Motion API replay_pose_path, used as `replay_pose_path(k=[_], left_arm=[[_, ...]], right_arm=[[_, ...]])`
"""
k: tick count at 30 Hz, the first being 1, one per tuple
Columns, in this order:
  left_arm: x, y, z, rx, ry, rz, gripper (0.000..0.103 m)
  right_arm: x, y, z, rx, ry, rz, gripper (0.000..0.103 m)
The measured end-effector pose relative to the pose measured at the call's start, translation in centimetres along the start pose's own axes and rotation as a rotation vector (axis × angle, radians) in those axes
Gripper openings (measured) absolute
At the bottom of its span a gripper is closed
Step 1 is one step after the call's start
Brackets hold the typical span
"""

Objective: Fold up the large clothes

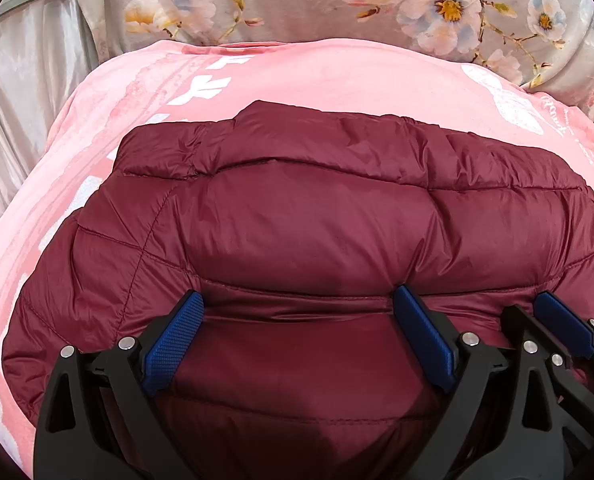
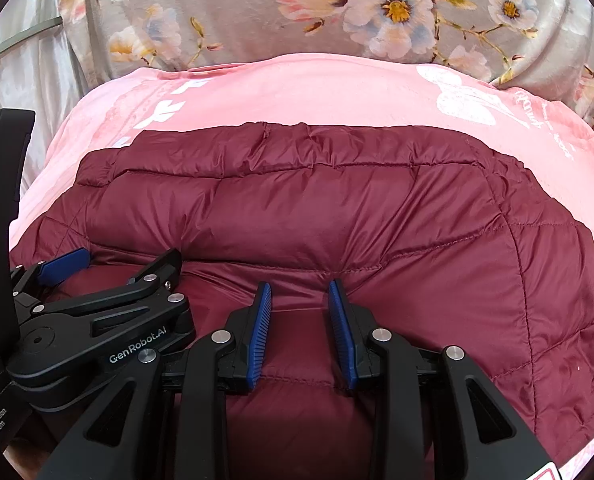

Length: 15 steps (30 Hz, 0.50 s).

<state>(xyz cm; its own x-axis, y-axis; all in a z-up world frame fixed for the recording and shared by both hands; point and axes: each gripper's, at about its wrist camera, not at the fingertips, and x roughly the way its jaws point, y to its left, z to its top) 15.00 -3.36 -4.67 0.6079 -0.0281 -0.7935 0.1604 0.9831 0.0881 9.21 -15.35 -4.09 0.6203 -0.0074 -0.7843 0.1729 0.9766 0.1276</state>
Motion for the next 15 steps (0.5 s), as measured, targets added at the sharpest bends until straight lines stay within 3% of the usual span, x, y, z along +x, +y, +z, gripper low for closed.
replay_pose_path(k=[8,10,12,15], left_arm=[[-0.3,0.7,0.0,-0.02,0.002,-0.033,0.095],[-1.4,1.4,-0.2,-0.031,0.008,-0.062,0.095],[-3.7,3.7,-0.7,-0.099,-0.011,-0.081,0.095],[-7.0,8.3,-1.7,-0.227,-0.033,-0.085,0.095]], right_arm=[[0.1,-0.4,0.0,0.014,0.003,0.029,0.034],[-0.4,-0.5,0.2,0.022,0.008,0.039,0.039],[-1.9,-0.6,0.1,0.051,0.011,0.038,0.05],[-4.0,0.0,-0.2,0.079,0.004,0.089,0.052]])
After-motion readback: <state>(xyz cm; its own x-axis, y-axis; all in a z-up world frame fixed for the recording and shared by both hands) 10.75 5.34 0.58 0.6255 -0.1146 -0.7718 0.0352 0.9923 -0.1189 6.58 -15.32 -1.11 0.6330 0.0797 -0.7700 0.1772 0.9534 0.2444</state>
